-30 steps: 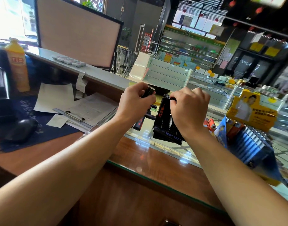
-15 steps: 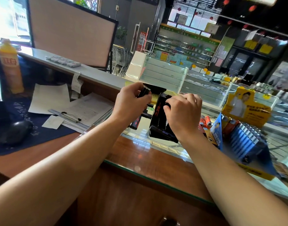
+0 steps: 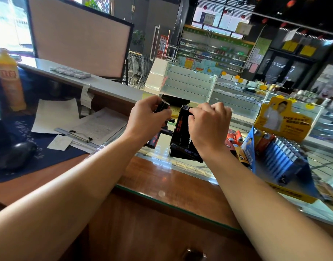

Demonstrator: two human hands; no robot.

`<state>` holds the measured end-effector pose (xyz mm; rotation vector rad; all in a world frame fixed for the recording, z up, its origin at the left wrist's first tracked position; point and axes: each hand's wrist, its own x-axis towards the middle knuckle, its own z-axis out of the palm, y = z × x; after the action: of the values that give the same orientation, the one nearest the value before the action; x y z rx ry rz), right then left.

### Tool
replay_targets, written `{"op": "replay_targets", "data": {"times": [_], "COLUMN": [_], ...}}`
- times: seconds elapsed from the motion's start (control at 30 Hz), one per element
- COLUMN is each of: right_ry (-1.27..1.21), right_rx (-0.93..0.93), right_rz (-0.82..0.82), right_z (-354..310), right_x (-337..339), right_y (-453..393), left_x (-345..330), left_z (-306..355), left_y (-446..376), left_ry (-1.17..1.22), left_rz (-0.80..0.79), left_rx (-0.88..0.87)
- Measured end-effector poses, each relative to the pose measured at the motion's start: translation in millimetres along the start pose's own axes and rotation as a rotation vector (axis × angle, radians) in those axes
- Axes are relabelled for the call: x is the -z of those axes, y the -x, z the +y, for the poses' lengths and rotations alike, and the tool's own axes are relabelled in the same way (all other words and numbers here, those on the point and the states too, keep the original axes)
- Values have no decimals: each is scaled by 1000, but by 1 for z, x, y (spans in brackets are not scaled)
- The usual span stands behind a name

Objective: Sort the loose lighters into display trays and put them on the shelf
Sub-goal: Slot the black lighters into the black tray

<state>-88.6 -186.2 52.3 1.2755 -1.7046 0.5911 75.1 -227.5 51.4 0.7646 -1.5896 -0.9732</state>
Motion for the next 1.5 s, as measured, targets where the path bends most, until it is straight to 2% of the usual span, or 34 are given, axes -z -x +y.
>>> {"op": "replay_targets", "data": {"times": [0.2, 0.5, 0.6, 0.8, 0.9, 1.07, 1.3, 1.5], "right_ry": [41, -12, -55, -92, -142, -363, -632, -735], "right_rx": [35, 57, 50, 47, 61, 115, 118, 10], "right_rz": [-292, -409, -391, -483, -442, -258, -24, -42], "right_z": [5, 15, 18, 21, 23, 21, 7, 13], "right_x": [13, 14, 16, 16, 16, 25, 36, 36], "right_y": [-4, -4, -5, -5, -3, 3, 8, 6], "left_x": [1, 0, 0, -1, -4, -7, -7, -7], "left_z": [-2, -1, -1, -2, -3, -3, 2, 4], "left_y": [0, 2, 2, 0, 1, 4, 8, 8], "left_ry": [-10, 2, -44, -124, -166, -240, -223, -176], "left_rz": [-7, -6, -25, -59, -47, -55, -93, -32], "left_rx": [-8, -31, -40, 5, -5, -131, -202, -217]}}
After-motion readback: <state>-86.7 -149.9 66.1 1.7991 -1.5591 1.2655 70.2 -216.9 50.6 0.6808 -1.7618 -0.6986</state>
